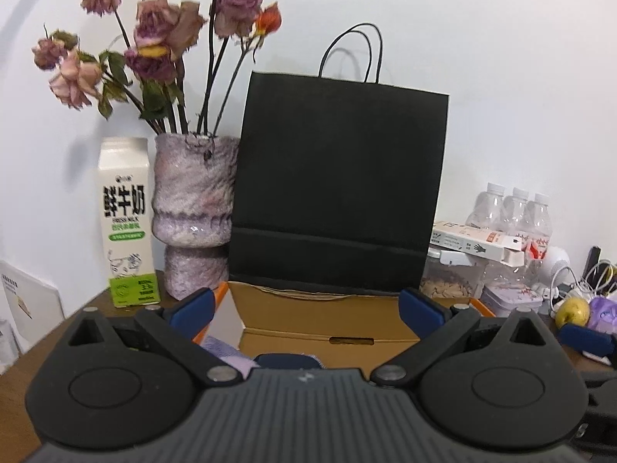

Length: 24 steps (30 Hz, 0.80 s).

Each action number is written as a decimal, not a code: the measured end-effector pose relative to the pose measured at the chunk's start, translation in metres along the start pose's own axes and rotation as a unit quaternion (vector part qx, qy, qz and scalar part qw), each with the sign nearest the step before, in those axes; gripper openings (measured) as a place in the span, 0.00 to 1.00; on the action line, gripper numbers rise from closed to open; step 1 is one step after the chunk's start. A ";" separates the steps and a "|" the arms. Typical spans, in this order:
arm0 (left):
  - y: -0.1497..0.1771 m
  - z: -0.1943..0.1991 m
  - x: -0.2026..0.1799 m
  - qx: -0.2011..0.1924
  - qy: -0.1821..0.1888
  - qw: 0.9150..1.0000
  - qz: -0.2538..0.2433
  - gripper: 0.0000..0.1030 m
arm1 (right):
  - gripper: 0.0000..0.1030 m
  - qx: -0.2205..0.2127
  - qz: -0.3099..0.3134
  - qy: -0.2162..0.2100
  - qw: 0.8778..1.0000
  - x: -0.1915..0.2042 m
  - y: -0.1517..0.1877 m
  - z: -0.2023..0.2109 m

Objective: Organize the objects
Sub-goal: 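Open the right tool to drop the cable while the left tool releases the tissue in the box, then withdraw both open tools from the box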

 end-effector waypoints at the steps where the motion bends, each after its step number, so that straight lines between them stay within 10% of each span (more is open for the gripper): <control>1: 0.000 0.006 0.002 -0.001 0.002 1.000 -0.001 1.00 | 1.00 0.000 0.000 0.000 1.000 0.001 -0.001 0.005; 24: 0.034 0.176 0.066 0.028 0.032 0.999 -0.031 1.00 | 1.00 0.027 -0.002 -0.016 1.000 0.063 0.021 0.170</control>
Point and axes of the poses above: each gripper's, at about its wrist camera, not at the fingertips, and z roughly against the way its jaws point, x to its left, y to its underside, the point moved 7 cm from there along -z, roughly the way its jaws point, and after that the axes turned 13 degrees about -y, right-handed, at the moved point
